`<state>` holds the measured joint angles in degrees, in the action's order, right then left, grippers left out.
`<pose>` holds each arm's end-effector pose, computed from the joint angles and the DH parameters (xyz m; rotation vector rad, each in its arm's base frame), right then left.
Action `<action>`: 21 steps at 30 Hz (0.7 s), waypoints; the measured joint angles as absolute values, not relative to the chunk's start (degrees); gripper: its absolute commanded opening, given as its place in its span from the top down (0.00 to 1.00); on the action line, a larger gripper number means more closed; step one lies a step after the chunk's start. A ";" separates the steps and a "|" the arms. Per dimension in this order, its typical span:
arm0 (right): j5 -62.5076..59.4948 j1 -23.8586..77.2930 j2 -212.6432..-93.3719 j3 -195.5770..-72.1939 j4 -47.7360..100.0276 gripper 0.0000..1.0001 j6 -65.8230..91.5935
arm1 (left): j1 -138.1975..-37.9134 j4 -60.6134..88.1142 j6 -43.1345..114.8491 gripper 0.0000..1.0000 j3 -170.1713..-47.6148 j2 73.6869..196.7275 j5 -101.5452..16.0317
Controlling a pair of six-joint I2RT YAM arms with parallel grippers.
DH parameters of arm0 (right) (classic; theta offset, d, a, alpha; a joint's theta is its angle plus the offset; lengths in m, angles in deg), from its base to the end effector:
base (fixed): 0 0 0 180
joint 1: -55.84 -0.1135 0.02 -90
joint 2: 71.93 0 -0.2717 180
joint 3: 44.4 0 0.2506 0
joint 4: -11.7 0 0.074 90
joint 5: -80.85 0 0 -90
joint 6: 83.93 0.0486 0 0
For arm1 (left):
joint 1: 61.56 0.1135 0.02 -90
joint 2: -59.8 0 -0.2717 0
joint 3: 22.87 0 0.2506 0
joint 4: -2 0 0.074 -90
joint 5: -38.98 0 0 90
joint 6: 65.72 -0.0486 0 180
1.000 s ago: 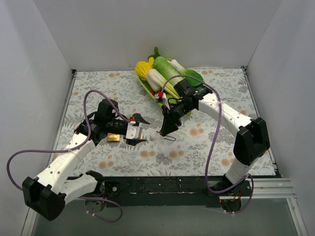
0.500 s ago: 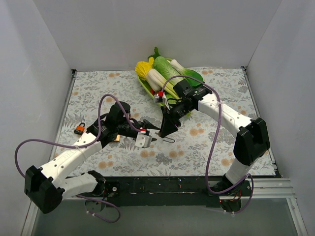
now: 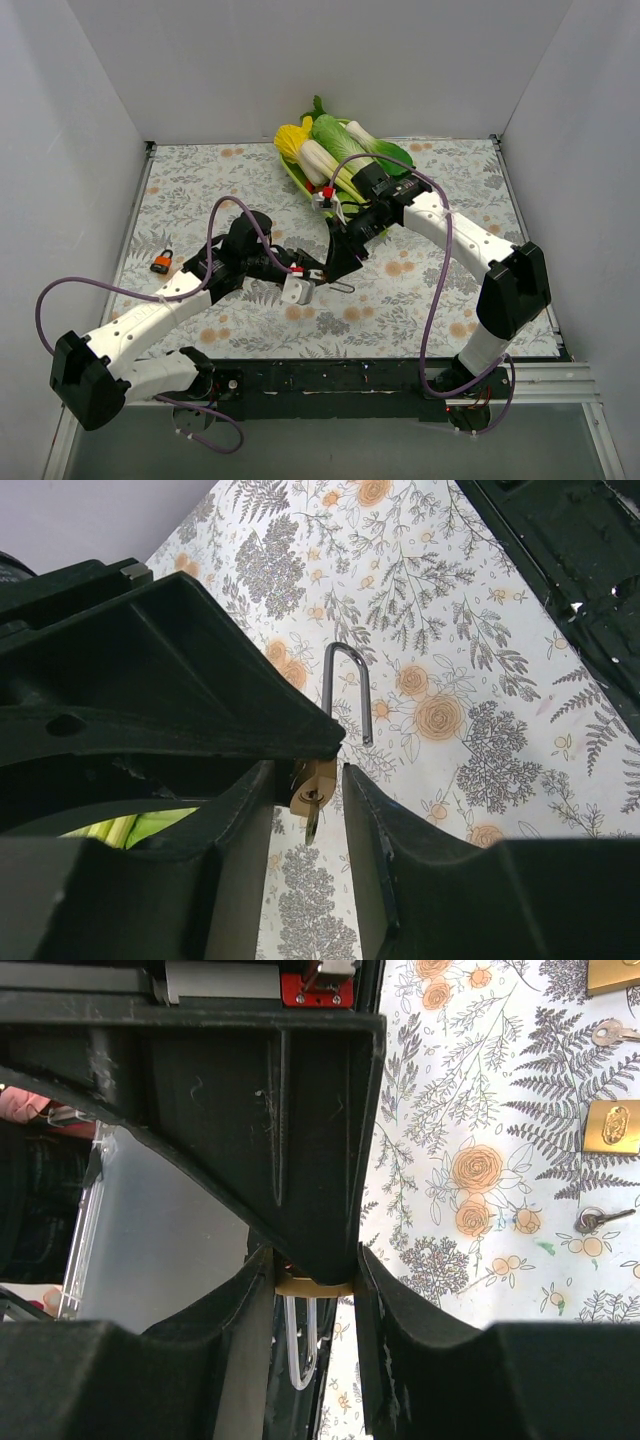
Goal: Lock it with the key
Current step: Pick up the lock from the center of the board.
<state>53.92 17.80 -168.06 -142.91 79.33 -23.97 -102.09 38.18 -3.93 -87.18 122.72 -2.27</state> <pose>0.2408 0.2434 0.3069 -1.6088 1.8051 1.5036 0.1541 -0.1798 0.3010 1.5664 1.4254 -1.0440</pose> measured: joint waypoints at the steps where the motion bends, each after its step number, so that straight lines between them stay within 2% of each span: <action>1: 54.01 17.80 -168.06 -142.91 79.37 0.99 -24.06 | -102.31 37.83 -3.86 0.71 -86.94 122.72 -2.38; 5: 54.71 17.80 -168.04 -142.91 79.46 0.99 -24.10 | -103.14 37.24 -3.56 0.77 -86.50 122.76 -2.97; 7: 54.93 17.80 -168.04 -142.91 79.46 0.99 -24.06 | -103.49 36.54 -3.38 0.85 -86.26 122.76 -3.25; 8: 54.93 17.80 -168.04 -142.91 79.53 0.99 -24.02 | -103.64 36.32 -3.12 0.99 -86.22 122.76 -3.42; 10: 55.12 17.82 -168.04 -142.91 79.79 0.96 -23.45 | -103.90 36.21 -2.92 1.00 -86.15 122.74 -3.69; 17: 54.53 18.81 -168.02 -143.13 79.90 0.56 -21.59 | -104.45 34.82 3.31 1.00 -86.13 122.56 -6.13; 21: 53.79 21.87 -167.65 -144.95 79.81 0.47 -21.15 | -103.53 34.51 11.68 1.00 -87.55 122.83 -8.84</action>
